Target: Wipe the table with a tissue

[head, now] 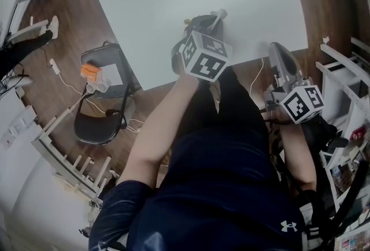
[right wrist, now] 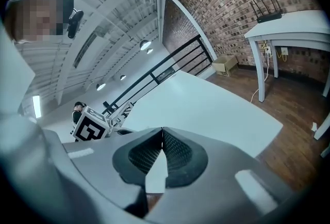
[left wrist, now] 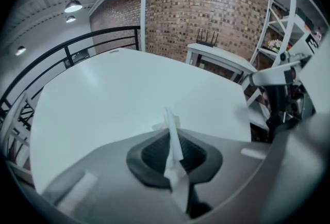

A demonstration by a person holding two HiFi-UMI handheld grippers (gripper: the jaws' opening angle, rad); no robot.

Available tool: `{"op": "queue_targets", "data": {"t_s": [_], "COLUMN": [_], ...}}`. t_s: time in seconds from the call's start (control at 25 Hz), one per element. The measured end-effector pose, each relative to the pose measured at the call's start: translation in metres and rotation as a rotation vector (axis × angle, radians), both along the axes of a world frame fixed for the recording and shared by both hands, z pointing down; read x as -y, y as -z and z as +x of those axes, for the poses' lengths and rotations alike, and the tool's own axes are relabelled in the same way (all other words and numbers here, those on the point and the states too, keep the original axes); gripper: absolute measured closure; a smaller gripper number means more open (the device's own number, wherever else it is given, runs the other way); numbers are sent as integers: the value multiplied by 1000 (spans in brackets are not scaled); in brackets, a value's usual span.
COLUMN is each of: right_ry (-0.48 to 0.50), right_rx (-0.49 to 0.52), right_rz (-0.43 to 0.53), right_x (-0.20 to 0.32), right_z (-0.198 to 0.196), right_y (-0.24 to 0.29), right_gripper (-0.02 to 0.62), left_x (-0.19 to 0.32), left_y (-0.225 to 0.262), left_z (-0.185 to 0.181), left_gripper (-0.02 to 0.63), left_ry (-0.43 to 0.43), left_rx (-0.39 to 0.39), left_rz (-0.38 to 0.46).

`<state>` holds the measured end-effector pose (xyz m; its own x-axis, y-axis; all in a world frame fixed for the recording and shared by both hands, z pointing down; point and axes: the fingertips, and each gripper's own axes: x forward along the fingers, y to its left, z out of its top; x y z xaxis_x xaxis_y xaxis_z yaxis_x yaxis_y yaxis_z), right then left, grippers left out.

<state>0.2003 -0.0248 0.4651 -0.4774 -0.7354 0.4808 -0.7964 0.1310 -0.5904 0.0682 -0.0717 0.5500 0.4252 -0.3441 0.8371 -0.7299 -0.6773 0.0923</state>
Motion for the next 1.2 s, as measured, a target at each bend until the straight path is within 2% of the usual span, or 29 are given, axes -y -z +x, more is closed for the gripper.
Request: {"op": "queue_targets", "data": {"t_s": [1.2], "right_ry": [90], "right_rx": [-5], "right_rz": [5], "right_x": [17], "right_z": [-41], "right_y": [5], "right_gripper": [584], "left_x": [-3], "left_y": [-1], "left_z": [-79], "left_gripper": [589], "left_ry": [126], "left_rx": [34], "left_rz": [-27]}}
